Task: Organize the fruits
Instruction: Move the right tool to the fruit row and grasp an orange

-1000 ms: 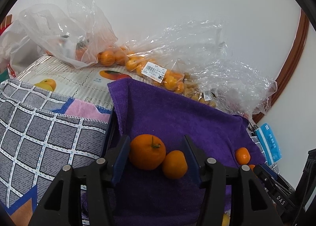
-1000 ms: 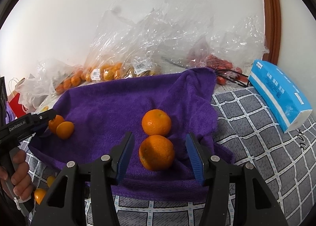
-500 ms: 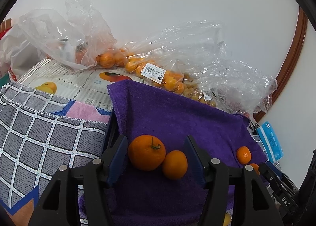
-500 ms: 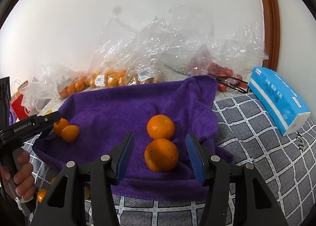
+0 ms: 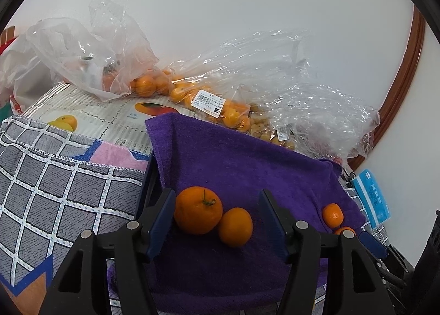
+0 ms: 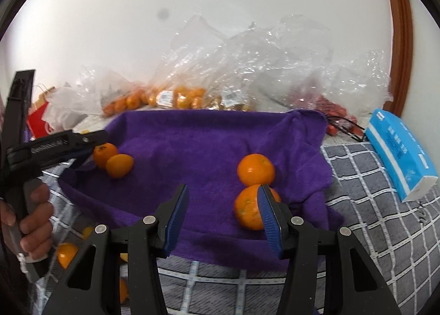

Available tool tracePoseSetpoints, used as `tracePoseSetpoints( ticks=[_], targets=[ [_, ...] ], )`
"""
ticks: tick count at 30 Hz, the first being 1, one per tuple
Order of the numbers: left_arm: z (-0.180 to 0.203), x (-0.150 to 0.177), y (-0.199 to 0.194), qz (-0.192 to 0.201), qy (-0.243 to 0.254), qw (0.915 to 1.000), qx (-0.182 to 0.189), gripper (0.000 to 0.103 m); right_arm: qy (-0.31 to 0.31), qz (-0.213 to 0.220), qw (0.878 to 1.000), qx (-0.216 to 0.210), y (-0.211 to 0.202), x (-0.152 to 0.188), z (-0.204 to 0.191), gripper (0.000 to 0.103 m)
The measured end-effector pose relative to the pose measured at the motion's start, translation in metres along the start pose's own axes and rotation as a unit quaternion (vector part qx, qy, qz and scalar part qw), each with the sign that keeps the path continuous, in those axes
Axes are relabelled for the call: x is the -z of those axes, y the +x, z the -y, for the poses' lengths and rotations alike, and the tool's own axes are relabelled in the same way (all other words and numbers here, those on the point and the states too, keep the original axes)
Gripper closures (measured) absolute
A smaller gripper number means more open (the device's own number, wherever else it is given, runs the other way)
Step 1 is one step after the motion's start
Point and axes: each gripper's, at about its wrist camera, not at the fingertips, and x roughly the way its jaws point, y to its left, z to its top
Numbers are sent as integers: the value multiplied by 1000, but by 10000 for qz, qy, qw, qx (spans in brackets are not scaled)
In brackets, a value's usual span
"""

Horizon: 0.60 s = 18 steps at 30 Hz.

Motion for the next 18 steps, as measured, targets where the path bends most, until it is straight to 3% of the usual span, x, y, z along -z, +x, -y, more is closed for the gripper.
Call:
tracePoseSetpoints(
  ticks=[3,9,18],
  targets=[
    [2,1,-4,61,38,10000,-34,42,-2,-44,9999,-101,-6,0,-4,55],
    [3,2,-7,104,64,9999,-78,42,158,-623,9977,-214,-19,24,-26,55],
    [0,3,-27,323,-10,9995,-13,40,248,-788,9937,-752,-42,51,-61,55]
  ],
)
